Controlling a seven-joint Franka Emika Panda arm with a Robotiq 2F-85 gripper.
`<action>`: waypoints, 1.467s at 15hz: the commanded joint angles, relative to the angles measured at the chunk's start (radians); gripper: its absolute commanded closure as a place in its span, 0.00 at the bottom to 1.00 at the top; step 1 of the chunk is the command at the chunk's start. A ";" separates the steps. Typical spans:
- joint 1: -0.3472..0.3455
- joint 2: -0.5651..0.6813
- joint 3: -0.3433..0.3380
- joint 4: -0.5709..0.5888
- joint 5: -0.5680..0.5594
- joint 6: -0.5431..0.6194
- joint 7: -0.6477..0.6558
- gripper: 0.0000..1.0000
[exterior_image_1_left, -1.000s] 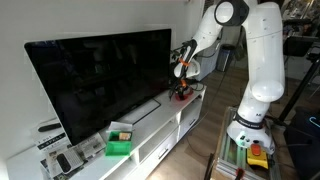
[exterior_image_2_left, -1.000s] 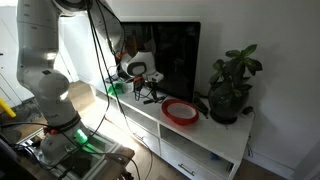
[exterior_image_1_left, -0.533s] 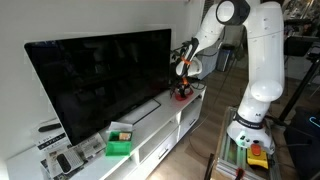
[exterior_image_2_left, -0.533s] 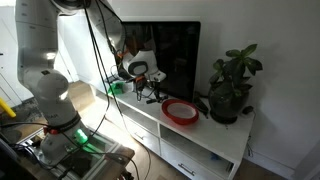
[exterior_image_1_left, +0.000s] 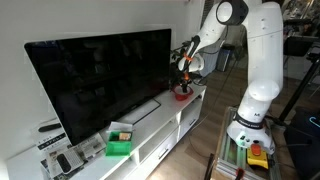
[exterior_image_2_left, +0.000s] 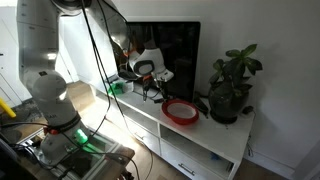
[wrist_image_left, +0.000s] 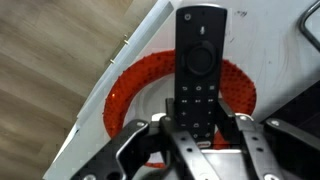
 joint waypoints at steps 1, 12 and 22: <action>-0.113 0.055 0.046 0.107 0.077 -0.032 -0.015 0.83; -0.234 0.268 0.140 0.316 0.206 -0.030 0.003 0.27; -0.276 0.176 0.198 0.230 0.150 0.016 -0.239 0.00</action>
